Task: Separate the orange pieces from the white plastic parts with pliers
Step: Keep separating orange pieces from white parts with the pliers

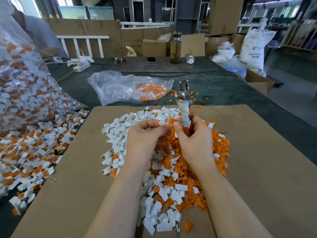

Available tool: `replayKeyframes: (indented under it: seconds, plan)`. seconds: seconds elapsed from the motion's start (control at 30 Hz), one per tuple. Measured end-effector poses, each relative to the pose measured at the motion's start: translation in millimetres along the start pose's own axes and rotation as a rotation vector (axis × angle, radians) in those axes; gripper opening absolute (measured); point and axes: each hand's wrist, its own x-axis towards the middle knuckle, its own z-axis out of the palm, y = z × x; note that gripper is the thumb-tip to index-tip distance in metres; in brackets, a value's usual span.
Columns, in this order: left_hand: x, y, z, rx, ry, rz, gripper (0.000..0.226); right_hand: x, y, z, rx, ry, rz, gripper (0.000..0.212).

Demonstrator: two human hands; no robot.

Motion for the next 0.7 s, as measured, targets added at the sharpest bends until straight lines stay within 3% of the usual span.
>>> replayKeyframes:
  seconds: [0.7]
  plan:
    - [-7.8, 5.5, 6.3, 0.059, -0.035, 0.085, 0.011, -0.2, 1.4, -1.1, -0.092, 0.037, -0.060, 0.014]
